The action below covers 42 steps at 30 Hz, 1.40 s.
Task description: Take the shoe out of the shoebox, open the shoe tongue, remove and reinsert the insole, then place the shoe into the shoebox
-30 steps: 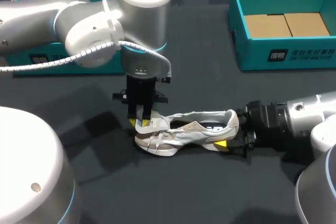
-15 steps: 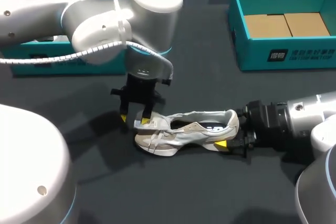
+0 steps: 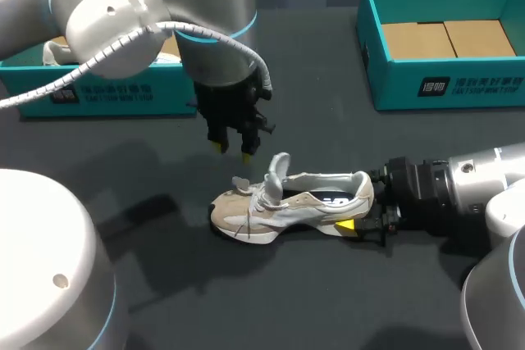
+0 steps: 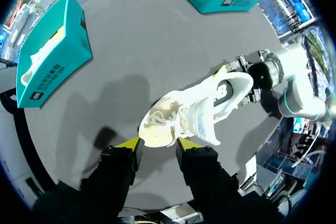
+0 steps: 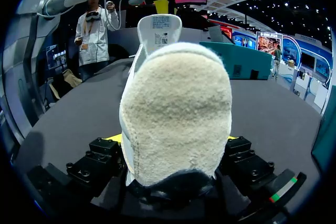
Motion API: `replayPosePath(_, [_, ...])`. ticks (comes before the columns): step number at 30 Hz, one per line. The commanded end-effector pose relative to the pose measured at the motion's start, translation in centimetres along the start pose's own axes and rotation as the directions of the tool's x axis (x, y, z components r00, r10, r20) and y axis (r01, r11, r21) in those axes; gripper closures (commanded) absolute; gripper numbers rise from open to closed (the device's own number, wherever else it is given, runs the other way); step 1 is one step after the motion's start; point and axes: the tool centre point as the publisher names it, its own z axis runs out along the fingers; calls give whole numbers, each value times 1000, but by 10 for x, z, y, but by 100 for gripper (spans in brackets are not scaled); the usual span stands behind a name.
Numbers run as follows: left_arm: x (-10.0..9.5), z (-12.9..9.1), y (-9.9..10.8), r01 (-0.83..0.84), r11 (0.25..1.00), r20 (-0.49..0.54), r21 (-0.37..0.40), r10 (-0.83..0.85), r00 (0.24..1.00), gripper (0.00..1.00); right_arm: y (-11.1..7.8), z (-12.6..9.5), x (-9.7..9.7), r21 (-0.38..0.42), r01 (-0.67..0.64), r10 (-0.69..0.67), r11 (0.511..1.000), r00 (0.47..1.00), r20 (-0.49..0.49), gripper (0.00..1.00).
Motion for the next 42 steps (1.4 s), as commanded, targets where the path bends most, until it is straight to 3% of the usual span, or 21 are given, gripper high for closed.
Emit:
replayPosePath(1, [7,-14,-1,-167,986,-59,28,168,984,57,-1,0,1,3,1,-1,1000,1000,-1,100])
replayPosePath(5, [25,-30,-7,-391,919,-134,51,394,909,55,-1,0,1,3,1,-1,1000,1000,-1,100])
replayPosePath(7, [33,-35,-8,-462,884,-160,71,467,870,63,-1,0,1,3,1,-1,1000,1000,-1,100])
replayPosePath(8, [38,-39,-8,-562,823,-186,85,567,802,90,-1,0,1,3,1,-1,1000,1000,-1,100])
replayPosePath(9, [41,-41,-8,-600,794,-204,98,606,769,100,-1,0,1,3,1,-1,1000,1000,-1,100])
replayPosePath(11, [49,-45,-8,-802,587,-220,112,801,556,100,-1,0,1,3,1,-1,1000,1000,-1,100])
replayPosePath(13, [59,-49,-10,-879,461,-241,126,873,423,100,-1,0,1,3,1,-1,1000,1000,-1,100])
replayPosePath(24, [59,-49,-10,-879,461,-241,126,873,423,100,-1,0,1,3,1,-1,1000,1000,-1,100])
replayPosePath(28, [79,-36,-16,-907,384,-216,173,913,345,100,-1,0,1,3,1,-1,1000,1000,-1,100])
replayPosePath(30, [89,-28,-18,-905,392,-184,163,914,363,100,-1,0,1,3,1,-1,1000,1000,-1,100])
replayPosePath(34, [108,-9,-21,-922,347,-187,172,931,315,100,-1,0,1,3,1,-1,1000,1000,-1,100])
replayPosePath(42, [113,-1,-27,-932,317,-176,177,942,287,100,-1,0,1,3,1,-1,1000,1000,-1,100])
